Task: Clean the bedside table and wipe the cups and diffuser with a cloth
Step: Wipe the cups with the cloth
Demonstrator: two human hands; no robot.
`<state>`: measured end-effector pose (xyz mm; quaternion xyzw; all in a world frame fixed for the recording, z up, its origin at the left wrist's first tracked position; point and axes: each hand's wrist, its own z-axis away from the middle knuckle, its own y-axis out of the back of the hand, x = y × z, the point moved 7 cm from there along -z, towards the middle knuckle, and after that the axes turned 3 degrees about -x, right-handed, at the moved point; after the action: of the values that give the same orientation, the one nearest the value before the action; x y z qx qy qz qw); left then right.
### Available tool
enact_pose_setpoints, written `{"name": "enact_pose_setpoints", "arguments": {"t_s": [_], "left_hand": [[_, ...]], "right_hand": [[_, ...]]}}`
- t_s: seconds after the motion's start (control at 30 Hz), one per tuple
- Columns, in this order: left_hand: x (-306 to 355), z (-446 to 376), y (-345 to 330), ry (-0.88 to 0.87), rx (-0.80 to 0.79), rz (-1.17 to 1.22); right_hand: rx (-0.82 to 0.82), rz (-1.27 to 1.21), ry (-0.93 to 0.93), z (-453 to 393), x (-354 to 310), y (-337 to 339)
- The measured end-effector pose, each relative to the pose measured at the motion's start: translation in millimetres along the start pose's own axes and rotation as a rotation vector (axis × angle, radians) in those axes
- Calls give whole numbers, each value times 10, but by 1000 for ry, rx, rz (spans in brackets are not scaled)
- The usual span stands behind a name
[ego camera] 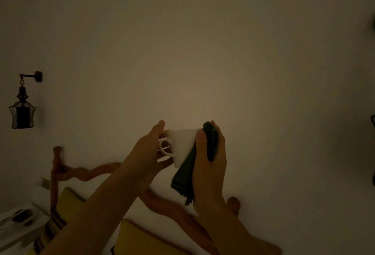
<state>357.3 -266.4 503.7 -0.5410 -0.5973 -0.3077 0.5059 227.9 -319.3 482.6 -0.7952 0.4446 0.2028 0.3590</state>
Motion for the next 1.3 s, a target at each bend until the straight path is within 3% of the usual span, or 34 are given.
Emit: {"name": "enact_pose_setpoints", "arguments": {"t_s": [0.13,0.27,0.47,0.57,0.7,0.83,1.0,1.07,1.2,1.3], "left_hand": [[59,131,-191,-122,-72,-12],[81,131,-180,-178,12,-29],[88,55,-174,-186,-35,71],[58,-50,-231,-129,-67,133],[12,-231,-268,-77,85,172],[-150,-274,-383,6,223,-70],[-223,-202,-571,84,-32,158],[-226,-161,-635,82,-89,255],[-175,-166,-613,1,-28,310],[-53,-164,-665,-69,-6,242]], "right_hand": [[-7,164,131,51,-131,-57],[-28,231,195,95,-204,-100],[-67,1,-137,-185,-21,63],[-68,-50,-181,-218,20,45],[-60,113,-3,-147,-23,1],[18,302,123,-26,-72,14],[25,433,282,-20,-175,68],[36,329,225,-131,-179,132],[34,-53,-256,-351,71,228],[-3,-266,-358,-325,145,176]]}}
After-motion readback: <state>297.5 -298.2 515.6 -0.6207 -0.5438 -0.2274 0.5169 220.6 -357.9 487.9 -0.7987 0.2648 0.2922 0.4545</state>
